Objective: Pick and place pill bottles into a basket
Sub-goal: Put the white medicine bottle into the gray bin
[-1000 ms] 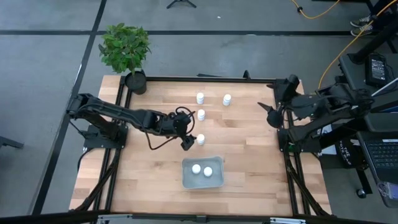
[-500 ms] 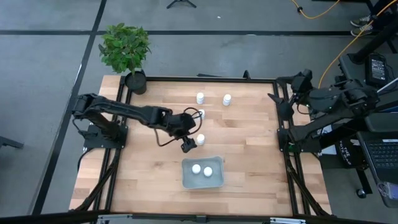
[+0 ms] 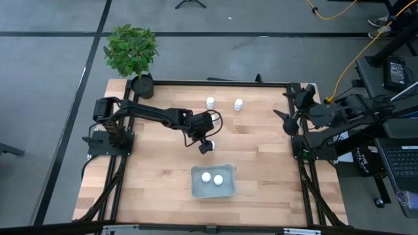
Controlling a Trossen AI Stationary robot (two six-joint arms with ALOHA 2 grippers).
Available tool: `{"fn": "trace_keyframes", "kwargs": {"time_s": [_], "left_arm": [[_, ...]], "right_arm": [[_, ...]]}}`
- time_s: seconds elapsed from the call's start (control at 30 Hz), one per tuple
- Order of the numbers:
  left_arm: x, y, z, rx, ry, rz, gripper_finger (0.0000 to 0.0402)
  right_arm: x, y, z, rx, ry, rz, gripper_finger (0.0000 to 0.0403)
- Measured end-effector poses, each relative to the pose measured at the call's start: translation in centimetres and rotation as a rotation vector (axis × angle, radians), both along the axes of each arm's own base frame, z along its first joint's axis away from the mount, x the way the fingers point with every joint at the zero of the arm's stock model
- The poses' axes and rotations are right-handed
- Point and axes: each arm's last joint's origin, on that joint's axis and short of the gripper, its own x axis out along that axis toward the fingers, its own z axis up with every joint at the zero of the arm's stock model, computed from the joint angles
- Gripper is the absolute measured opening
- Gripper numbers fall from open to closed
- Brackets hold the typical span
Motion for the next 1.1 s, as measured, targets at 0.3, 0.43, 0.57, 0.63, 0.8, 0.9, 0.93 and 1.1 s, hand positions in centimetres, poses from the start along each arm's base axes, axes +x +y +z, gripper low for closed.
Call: {"fn": "trace_keyframes", "kwargs": {"time_s": [0.3,0.43,0.57,0.63,0.8,0.9,0.93,1.1], "left_arm": [[1.3,0.0,-1.2,-0.026,-0.052,0.011,0.0384],[1.6,0.2,-2.4,-0.015,-0.017,0.022,0.0384],[1.7,0.2,-3.2,-0.013,0.005,0.025,0.0384],[1.7,0.2,-3.4,-0.010,0.011,0.027,0.0383],[1.7,0.3,-3.4,0.035,0.014,0.055,0.0362],[1.8,0.3,-3.4,0.033,0.014,0.059,0.0331],[1.7,0.3,-3.4,0.032,0.014,0.060,0.0318],[1.8,-0.4,-3.4,0.028,0.014,0.041,0.0236]], "right_arm": [[-0.8,-0.3,-0.4,0.015,-0.063,0.011,0.0362],[-1.3,-0.4,-0.1,0.025,-0.094,0.012,0.0362],[-1.6,-0.5,0.0,0.047,-0.106,0.032,0.0362],[-1.7,-0.4,0.0,0.063,-0.107,0.047,0.0362],[-1.6,-0.4,0.0,0.072,-0.113,0.058,0.0362],[-1.6,-0.4,0.1,0.080,-0.117,0.068,0.0362],[-1.6,-0.3,0.1,0.082,-0.118,0.070,0.0362],[-1.6,-0.3,0.1,0.088,-0.115,0.080,0.0362]]}}
